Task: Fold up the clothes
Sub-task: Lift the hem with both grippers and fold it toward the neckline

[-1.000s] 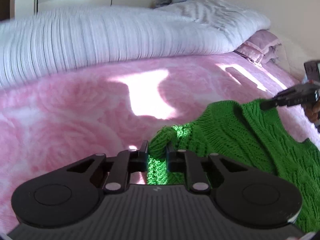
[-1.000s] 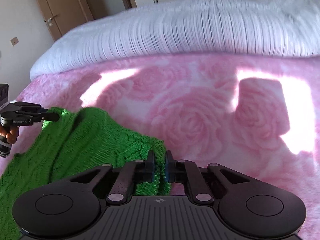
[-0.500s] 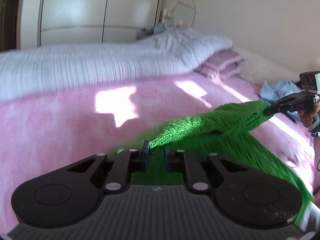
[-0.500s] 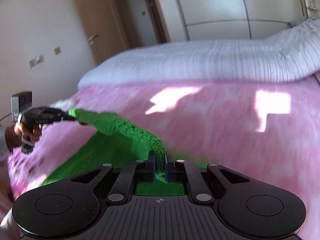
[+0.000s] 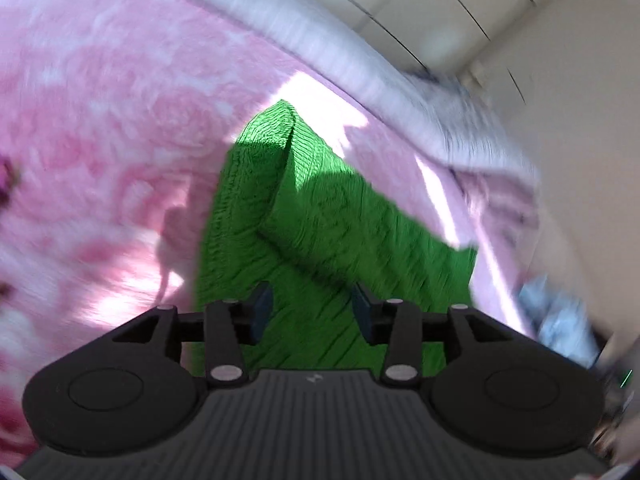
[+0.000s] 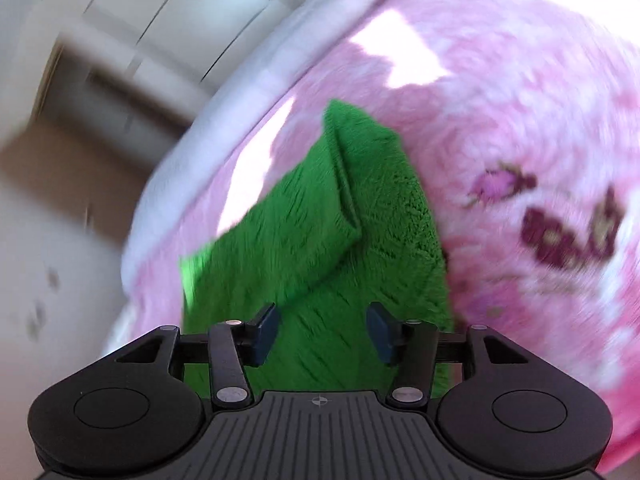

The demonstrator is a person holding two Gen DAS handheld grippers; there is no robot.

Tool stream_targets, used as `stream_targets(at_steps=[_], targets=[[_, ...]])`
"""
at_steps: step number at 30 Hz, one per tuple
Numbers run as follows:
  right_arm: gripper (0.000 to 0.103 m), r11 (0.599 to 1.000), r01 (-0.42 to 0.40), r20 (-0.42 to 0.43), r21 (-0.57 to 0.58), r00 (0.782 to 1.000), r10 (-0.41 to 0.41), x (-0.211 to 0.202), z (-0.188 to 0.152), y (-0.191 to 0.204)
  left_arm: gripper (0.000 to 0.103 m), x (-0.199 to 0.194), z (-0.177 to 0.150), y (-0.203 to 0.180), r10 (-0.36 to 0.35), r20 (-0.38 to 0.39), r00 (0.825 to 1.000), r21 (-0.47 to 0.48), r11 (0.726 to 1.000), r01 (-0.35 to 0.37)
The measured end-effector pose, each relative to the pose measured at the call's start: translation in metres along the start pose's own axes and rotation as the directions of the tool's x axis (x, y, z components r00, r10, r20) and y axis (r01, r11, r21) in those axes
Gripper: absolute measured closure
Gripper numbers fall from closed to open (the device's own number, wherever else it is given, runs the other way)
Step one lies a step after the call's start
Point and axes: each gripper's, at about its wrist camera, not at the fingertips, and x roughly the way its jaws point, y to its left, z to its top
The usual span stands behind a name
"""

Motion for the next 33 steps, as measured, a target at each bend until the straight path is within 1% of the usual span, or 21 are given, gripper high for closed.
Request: stream_targets(at_steps=[2,3,6,9,10,11,12,13,14,15,17,19,21,23,26,29,30,33], targets=[[0.050,0.996,-0.018,0.008,0.083,1.000,0.018,0.015,0.003,-0.001,0.063,0.010,0.002,0.005,0.013,0.009,1.000,-0.085,0.996,-0.012],[0.050,0.992,-0.028,0.006,0.120,1.000,0.028,0.024,0.005,-0.002,0.063,0.014,0.003,0.006,0.017,0.013,1.000,-0.097,0.995,-0.016],[0.050,0.982,-0.043,0.011,0.182,0.999,0.042,0.046,0.012,-0.008,0.063,0.024,0.006,0.006,0.028,0.024,0.999,-0.094,0.995,-0.025],[0.052,0.981,-0.056,0.021,0.187,0.998,0.054,0.055,0.020,-0.016,0.063,0.035,0.010,0.007,0.038,0.035,0.999,-0.090,0.995,-0.035],[0.055,0.980,-0.061,0.023,0.189,0.998,0.058,0.056,0.024,-0.019,0.063,0.038,0.011,0.007,0.042,0.038,0.998,-0.089,0.995,-0.038],[0.059,0.982,-0.065,0.026,0.180,0.998,0.061,0.057,0.029,-0.020,0.067,0.042,0.012,0.007,0.045,0.042,0.998,-0.088,0.995,-0.041],[0.071,0.984,-0.055,0.026,0.169,0.998,0.051,0.061,0.031,-0.020,0.072,0.045,0.013,0.007,0.048,0.046,0.998,-0.087,0.995,-0.044],[0.088,0.986,-0.044,0.024,0.159,0.999,0.040,0.065,0.033,-0.020,0.091,0.048,0.014,0.007,0.052,0.049,0.997,-0.086,0.995,-0.048],[0.092,0.988,-0.029,0.016,0.152,1.000,0.027,0.068,0.034,-0.022,0.096,0.052,0.015,0.008,0.055,0.053,0.997,-0.085,0.995,-0.051],[0.094,0.989,-0.017,0.012,0.144,1.000,0.016,0.069,0.034,-0.023,0.096,0.052,0.016,0.006,0.063,0.057,0.996,-0.067,0.996,-0.059],[0.095,0.993,-0.026,0.035,0.112,0.999,0.023,0.058,0.033,-0.022,0.097,0.042,0.016,0.001,0.051,0.081,0.995,-0.020,0.999,-0.050],[0.095,0.996,-0.048,0.066,0.073,0.997,0.043,0.042,0.032,-0.016,0.097,0.023,0.012,-0.007,0.029,0.105,0.994,0.036,0.999,-0.033],[0.095,0.997,-0.074,0.085,0.035,0.994,0.071,0.022,0.028,-0.009,0.097,0.004,-0.001,-0.010,0.016,0.113,0.993,0.084,0.996,-0.026],[0.095,0.996,-0.082,0.085,0.019,0.993,0.080,0.005,0.021,-0.008,0.097,-0.015,-0.016,-0.012,0.006,0.117,0.993,0.128,0.992,-0.022],[0.095,0.998,-0.042,0.056,0.040,0.998,0.040,-0.009,0.001,-0.018,0.097,-0.028,-0.044,-0.004,0.022,0.071,0.997,0.124,0.992,-0.031],[0.095,0.996,-0.007,0.042,0.084,0.999,0.003,-0.018,-0.019,-0.034,0.097,-0.036,-0.054,-0.004,0.024,0.073,0.997,0.132,0.991,-0.034],[0.096,0.995,-0.014,0.047,0.101,0.999,0.009,-0.022,-0.023,-0.036,0.097,-0.039,-0.057,-0.004,0.024,0.075,0.997,0.135,0.990,-0.034],[0.096,0.994,-0.033,0.076,0.103,0.997,0.025,-0.033,-0.026,-0.035,0.097,-0.047,-0.065,-0.004,0.024,0.083,0.996,0.146,0.989,-0.036]])
